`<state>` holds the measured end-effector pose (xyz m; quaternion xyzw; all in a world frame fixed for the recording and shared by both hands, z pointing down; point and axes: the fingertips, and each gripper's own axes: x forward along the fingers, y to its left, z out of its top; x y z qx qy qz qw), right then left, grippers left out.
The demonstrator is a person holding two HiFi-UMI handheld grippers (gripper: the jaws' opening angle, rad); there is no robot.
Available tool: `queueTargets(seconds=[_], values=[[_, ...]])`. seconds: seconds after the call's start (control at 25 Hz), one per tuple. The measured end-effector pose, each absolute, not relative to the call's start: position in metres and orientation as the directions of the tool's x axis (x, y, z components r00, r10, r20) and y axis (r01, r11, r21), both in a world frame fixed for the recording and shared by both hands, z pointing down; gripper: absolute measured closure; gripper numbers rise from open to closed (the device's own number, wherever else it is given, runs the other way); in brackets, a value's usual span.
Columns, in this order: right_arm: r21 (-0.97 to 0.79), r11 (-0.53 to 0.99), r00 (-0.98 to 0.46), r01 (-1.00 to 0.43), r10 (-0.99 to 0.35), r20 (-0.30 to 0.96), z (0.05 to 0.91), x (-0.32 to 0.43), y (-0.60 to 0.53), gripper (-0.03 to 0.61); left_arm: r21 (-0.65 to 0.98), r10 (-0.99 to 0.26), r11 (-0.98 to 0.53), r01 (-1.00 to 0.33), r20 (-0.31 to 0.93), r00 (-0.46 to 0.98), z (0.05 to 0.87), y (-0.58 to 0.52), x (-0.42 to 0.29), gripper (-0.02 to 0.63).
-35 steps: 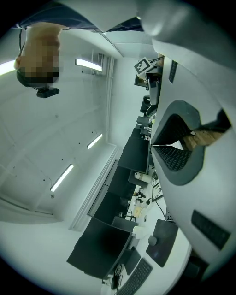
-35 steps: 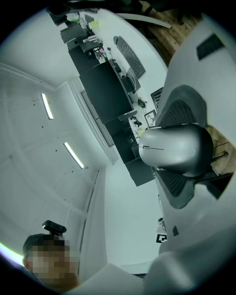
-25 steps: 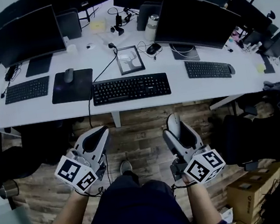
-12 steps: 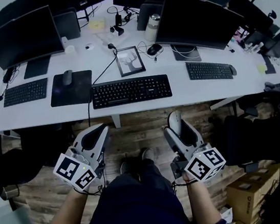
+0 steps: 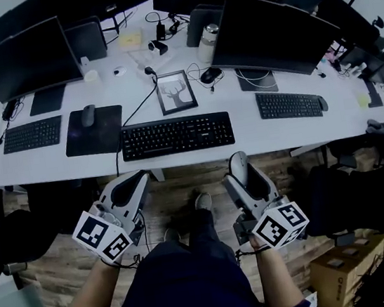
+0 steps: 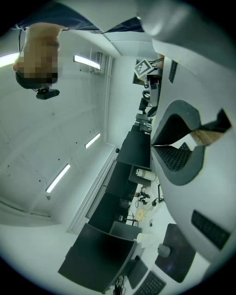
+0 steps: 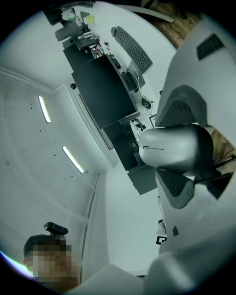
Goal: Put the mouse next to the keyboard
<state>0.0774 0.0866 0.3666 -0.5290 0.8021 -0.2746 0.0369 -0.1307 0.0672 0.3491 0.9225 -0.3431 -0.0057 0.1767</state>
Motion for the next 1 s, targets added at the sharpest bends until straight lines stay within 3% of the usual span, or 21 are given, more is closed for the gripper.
queueTargets(seconds=[1.0], values=[[-0.529,0.345,-0.547,-0.775,-0.786,0.288,0.414,0.166,-0.062,0.281,0.329,-0.693,-0.607,-0.724,0.226,0.684,0.381,-0.054,-0.038,0.583]])
